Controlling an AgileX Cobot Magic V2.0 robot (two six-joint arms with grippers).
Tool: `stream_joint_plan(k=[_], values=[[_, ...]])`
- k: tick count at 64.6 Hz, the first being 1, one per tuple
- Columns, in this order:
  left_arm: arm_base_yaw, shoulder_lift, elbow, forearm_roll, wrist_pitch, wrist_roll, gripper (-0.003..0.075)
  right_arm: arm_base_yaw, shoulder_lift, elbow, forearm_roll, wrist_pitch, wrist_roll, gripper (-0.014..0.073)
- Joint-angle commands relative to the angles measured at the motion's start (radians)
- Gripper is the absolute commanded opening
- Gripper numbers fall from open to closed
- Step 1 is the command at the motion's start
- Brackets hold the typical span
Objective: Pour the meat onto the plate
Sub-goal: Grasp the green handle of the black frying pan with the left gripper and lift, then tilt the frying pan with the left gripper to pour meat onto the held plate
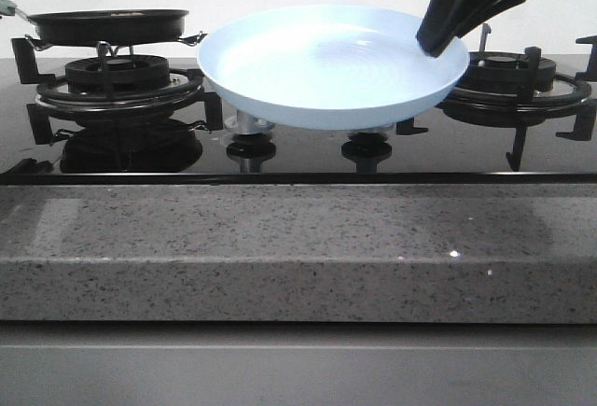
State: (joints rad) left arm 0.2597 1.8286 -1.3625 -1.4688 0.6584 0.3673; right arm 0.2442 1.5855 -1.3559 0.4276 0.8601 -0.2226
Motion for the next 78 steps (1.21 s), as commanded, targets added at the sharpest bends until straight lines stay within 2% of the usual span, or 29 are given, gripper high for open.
stream_joint_plan(k=[1, 9, 26, 41, 54, 67, 78], values=[[0.003, -0.048, -0.029, -0.033, 0.037, 0.005, -0.0020, -0.002, -0.048, -0.026, 0.037, -0.030, -0.009, -0.0061], [0.010, -0.052, -0.029, -0.089, 0.099, 0.012, -0.0020, -0.002, -0.048, -0.026, 0.037, -0.030, -0.009, -0.0061], [0.027, -0.100, -0.039, -0.356, 0.291, 0.164, -0.0020, -0.002, -0.048, -0.026, 0.037, -0.030, -0.009, -0.0061], [0.012, -0.173, -0.051, -0.323, 0.370, 0.225, -0.0020, -0.002, -0.048, -0.026, 0.037, -0.030, -0.009, -0.0061], [-0.064, -0.278, -0.051, -0.241, 0.341, 0.357, -0.0020, -0.002, -0.048, -0.026, 0.037, -0.030, -0.009, -0.0061], [-0.177, -0.356, -0.053, -0.142, 0.228, 0.383, -0.0020, -0.002, -0.048, -0.026, 0.037, -0.030, -0.009, -0.0061], [-0.286, -0.422, -0.057, -0.039, 0.100, 0.542, -0.0020, -0.002, -0.048, -0.026, 0.037, -0.030, -0.009, -0.0061]])
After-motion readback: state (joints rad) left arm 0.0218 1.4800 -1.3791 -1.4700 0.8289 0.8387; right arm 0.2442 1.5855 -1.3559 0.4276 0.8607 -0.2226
